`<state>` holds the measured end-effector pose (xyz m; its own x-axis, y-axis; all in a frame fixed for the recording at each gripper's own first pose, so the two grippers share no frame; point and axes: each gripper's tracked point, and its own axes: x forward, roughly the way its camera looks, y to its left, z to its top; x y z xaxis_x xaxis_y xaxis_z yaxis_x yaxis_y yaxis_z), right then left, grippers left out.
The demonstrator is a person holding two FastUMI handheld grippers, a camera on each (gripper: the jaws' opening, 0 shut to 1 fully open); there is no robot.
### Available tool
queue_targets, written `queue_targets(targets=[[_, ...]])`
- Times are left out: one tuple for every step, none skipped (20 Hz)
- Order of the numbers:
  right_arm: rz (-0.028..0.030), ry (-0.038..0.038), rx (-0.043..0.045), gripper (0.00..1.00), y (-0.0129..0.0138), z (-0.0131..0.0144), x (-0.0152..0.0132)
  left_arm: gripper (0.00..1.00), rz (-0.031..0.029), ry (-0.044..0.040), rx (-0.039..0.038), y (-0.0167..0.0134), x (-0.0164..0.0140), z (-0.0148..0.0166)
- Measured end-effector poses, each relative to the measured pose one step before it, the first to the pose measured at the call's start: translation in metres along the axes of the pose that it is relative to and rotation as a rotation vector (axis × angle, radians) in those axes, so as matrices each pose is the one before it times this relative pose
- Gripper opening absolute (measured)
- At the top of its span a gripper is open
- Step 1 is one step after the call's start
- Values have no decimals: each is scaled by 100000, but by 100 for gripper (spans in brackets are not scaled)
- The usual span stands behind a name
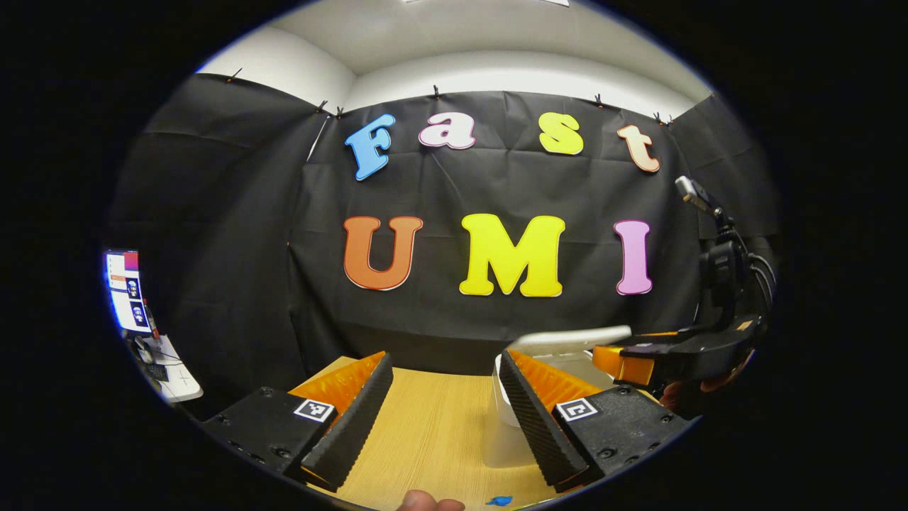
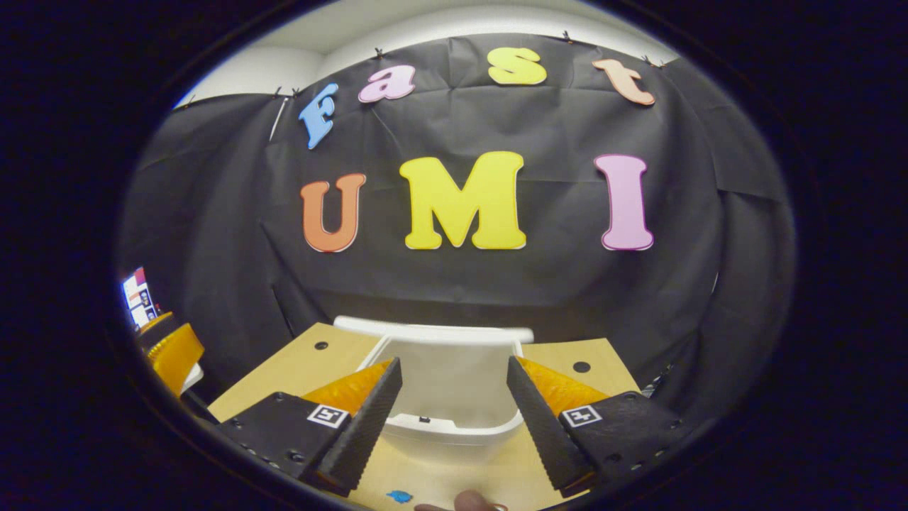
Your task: Press the lid of the desktop garbage bin to open it, pick up the crumpled paper on the desktop and throw it into the bin, then pick up the pop can on the desktop and drop it into the bin, and finally close the garbage bin lid.
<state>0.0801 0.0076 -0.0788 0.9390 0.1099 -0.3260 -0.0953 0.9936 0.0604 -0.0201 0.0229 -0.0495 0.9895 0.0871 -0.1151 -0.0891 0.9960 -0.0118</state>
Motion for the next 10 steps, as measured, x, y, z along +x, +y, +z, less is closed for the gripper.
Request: queue_targets(targets=[[-226, -1386, 658, 95, -157, 8, -410, 98, -569, 912, -442, -140, 19, -350], [-632, -1091, 5, 94, -277, -5, -402, 97, -671, 826, -292, -265, 152, -343], [-1133, -783, -472, 94, -377, -216, -373, 97, -890, 1059, 172, -355, 114, -353], [-921, -638, -634, 94, -442, -123, -330, 97, -892, 1269, 395, -346, 152, -569], [-831, -101, -619, 94, -507, -390, -337, 97, -1016, 1274, 227, -382, 81, -594], [-770, 547, -633, 94, -542, -520, -388, 97, -1209, 1776, -139, -493, 243, -714], [-1289, 829, -206, 94, -723, -592, -362, 97, -1293, 1948, -397, -521, 55, -871], [-1228, 1064, 225, 94, -714, -666, -470, 98, -1570, 2514, -117, -682, 79, -818], [-1227, 887, 91, 94, -687, -625, -463, 98, -1228, 2783, 159, -635, 42, -907], [-1598, 602, 95, 94, -776, -618, -440, 98, -1316, 2487, 103, -592, 43, -932]])
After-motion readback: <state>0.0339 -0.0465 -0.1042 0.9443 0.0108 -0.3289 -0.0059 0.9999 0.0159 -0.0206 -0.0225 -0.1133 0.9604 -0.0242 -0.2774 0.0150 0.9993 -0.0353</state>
